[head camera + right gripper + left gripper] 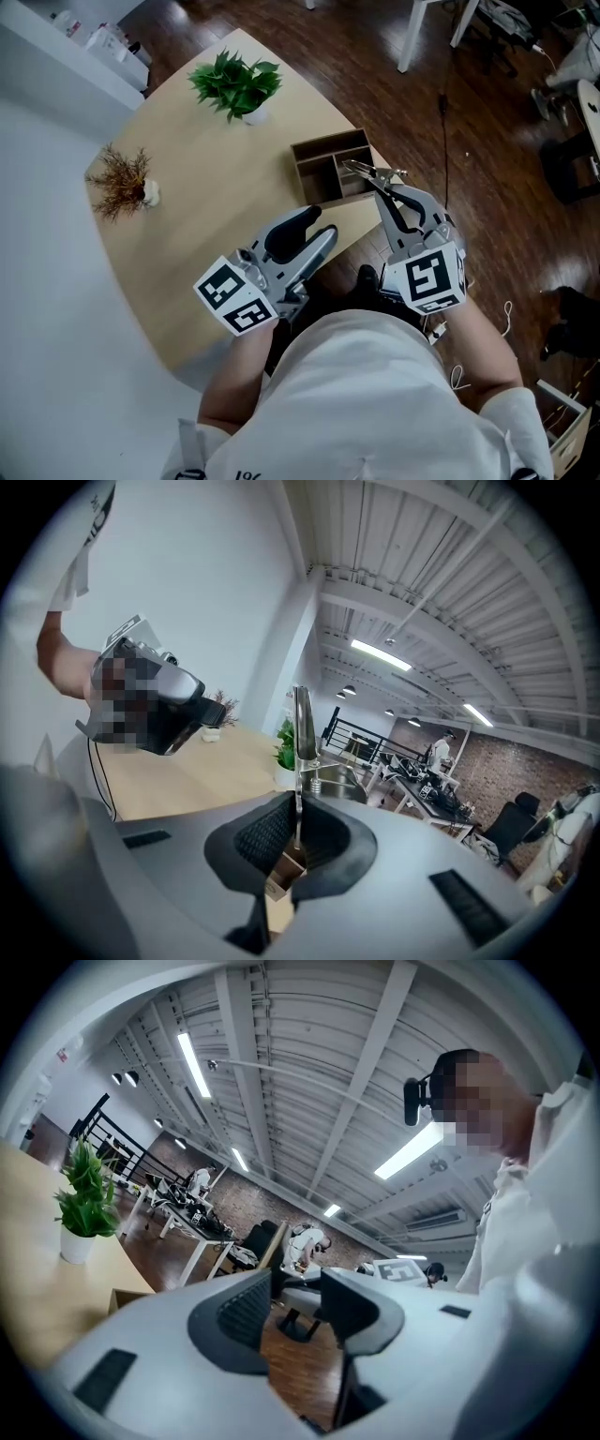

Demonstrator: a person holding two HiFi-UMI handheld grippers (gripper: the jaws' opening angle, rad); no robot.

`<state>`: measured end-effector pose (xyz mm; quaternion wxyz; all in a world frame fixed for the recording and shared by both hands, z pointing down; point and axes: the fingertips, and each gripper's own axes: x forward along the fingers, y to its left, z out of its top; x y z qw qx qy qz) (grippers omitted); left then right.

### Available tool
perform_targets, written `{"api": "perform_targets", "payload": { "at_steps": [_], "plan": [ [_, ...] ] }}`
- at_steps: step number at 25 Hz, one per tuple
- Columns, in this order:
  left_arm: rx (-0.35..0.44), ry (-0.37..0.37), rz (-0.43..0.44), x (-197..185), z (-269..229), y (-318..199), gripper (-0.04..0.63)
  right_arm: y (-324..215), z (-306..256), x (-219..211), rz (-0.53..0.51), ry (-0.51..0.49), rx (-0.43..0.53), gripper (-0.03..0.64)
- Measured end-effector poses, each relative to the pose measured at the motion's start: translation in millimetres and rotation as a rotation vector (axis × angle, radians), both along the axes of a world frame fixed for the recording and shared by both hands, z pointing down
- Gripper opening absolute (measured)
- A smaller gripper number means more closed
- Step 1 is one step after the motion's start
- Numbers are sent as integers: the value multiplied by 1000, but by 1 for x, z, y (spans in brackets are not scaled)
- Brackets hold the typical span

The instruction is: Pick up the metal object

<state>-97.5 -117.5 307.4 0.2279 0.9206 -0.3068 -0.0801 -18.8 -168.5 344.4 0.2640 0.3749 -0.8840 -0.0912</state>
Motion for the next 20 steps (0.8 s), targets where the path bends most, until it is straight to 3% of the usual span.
{"api": "perform_targets", "payload": {
  "at_steps": [20],
  "plan": [
    [24, 17, 11, 4, -20, 17, 149, 20, -26, 35, 54, -54, 12, 5]
  ]
}}
